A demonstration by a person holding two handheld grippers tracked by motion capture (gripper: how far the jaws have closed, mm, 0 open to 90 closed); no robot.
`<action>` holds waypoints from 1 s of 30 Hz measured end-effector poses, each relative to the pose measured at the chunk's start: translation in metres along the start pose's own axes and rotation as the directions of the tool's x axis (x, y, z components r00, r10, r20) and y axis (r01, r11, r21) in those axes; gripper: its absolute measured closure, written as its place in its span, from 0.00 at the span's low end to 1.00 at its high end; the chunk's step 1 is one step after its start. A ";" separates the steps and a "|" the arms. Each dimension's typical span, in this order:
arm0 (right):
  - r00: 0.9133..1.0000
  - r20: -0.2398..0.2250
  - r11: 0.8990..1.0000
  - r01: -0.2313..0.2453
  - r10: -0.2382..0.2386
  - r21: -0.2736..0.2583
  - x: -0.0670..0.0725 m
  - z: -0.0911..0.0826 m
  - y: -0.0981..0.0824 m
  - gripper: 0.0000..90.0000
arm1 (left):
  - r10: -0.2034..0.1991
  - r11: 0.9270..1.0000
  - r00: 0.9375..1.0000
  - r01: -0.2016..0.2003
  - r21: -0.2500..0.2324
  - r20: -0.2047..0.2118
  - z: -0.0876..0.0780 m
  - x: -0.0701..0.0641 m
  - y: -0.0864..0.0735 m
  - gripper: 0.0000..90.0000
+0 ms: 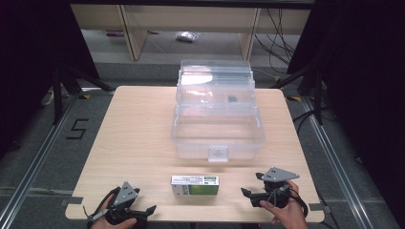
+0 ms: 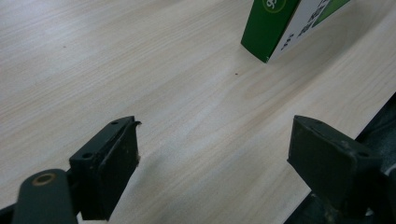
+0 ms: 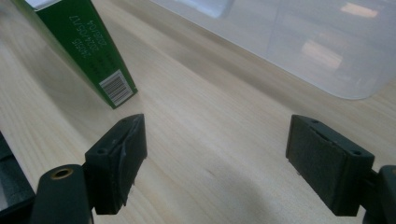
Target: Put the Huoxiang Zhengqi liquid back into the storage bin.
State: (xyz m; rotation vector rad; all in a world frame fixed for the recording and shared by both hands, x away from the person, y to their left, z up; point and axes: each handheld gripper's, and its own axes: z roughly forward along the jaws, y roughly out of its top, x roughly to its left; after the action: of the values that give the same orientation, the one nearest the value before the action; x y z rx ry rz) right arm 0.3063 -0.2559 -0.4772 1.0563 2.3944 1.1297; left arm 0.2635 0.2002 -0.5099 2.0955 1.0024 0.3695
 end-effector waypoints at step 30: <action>0.924 -0.188 0.928 0.356 -0.332 0.109 0.052 -0.014 0.095 0.29 | -0.017 1.000 1.000 0.017 -0.002 0.003 0.000 0.001 0.000 0.17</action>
State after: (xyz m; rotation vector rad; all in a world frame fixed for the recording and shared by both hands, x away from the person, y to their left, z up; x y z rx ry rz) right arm 0.3101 -0.1859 -0.3941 0.5566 2.6872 0.9671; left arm 0.2645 0.2012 -0.5105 2.0835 1.0170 0.3586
